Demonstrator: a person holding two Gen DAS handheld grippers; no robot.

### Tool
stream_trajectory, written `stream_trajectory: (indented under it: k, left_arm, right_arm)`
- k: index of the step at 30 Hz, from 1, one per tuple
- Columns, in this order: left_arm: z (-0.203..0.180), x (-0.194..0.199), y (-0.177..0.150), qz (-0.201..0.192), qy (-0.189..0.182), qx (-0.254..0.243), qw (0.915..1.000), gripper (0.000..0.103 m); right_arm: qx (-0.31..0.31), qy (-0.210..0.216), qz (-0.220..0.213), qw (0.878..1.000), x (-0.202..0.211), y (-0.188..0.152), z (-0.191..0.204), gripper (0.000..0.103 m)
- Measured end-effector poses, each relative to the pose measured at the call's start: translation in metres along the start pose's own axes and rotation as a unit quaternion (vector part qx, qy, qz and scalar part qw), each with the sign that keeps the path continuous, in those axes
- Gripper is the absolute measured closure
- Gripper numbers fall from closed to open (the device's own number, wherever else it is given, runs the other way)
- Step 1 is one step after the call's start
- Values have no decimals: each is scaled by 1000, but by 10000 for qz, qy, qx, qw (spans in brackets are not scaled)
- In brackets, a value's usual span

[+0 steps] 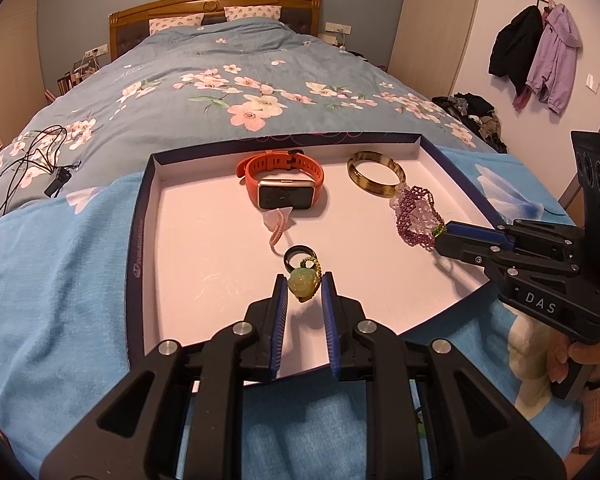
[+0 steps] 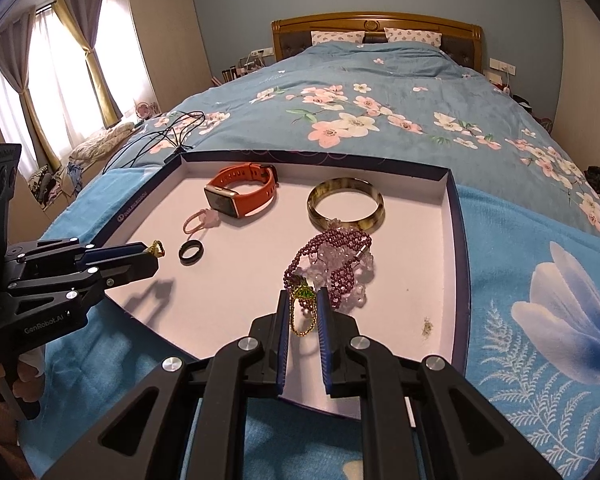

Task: Organize jewelry
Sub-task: 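Open the left tool to release its pendant while the right tool releases the gold-chain pendant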

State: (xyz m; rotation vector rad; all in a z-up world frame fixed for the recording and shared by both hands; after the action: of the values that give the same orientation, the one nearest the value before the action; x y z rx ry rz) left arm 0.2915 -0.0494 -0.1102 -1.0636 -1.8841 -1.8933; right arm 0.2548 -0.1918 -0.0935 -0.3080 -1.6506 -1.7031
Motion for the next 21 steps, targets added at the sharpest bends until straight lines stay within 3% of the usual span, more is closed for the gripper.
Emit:
stream_trajectory:
  k: [6, 11, 15, 21]
  left_arm:
    - [1, -7, -3, 58, 23, 18, 10000, 85]
    - [4, -3, 0, -64, 87, 73, 9999, 76]
    - [4, 12, 4, -285, 127, 32, 9995, 70]
    - [-2, 49, 1, -581, -101, -192, 9981, 65]
  right_arm:
    - [-132, -17, -4, 9999, 0, 1, -5, 88]
    - [-198, -17, -50, 9998, 4, 1, -8, 86]
    - [-273, 9, -152, 9995, 13, 3, -10, 84]
    - [-296, 233, -401, 9985, 41, 5, -3, 78]
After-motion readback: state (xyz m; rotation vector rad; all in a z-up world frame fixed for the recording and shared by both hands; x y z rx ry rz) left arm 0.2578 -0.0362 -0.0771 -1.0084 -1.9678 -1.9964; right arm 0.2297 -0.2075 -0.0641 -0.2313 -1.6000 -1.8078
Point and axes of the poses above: each gripper's, at about its wrist camera, not at the fingertips, and x roughly against the way its jaws point, z to its left, y to its top, the point moved 7 cm from there along -x, roughly the way its jaws point, and after that the axes turned 7 degrees about -z, right-handed, at the moved point
